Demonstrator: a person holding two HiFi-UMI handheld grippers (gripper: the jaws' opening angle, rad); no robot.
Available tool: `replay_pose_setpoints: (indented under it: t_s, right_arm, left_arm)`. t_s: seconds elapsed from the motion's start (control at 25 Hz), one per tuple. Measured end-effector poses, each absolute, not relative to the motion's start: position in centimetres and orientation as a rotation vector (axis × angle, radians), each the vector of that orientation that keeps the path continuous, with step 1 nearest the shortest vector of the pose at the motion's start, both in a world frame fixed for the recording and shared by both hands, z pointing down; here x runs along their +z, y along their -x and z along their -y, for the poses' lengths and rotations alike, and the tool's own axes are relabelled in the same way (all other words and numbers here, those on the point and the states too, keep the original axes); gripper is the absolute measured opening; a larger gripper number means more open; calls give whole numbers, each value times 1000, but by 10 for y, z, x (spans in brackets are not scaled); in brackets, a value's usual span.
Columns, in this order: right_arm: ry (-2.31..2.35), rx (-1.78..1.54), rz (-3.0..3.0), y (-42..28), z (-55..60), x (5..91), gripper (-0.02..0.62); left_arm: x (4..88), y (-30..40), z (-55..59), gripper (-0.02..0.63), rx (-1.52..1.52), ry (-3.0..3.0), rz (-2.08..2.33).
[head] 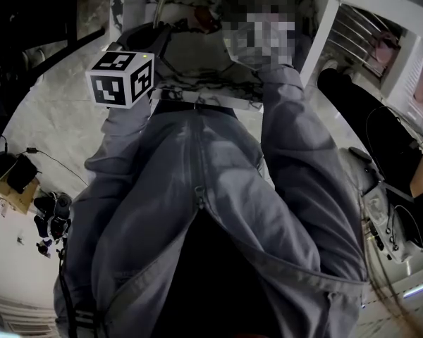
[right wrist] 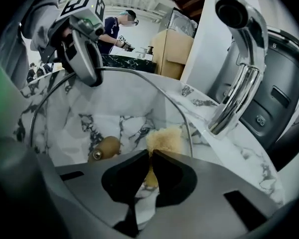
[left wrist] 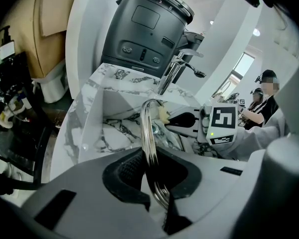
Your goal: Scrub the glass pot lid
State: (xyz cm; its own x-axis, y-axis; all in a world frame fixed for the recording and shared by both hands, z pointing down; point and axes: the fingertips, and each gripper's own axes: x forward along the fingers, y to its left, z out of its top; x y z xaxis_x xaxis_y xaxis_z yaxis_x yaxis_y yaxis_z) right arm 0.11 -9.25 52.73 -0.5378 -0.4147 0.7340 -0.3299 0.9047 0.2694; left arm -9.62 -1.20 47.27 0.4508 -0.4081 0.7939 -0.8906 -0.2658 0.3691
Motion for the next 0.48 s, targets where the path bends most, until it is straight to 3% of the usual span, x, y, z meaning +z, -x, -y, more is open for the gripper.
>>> replay_pose_setpoints:
  t_s: [0.48]
  right_arm:
    - [-297,106,2241,16,9,544,41]
  left_arm:
    - [478,103,12,63,738,-1832,1106]
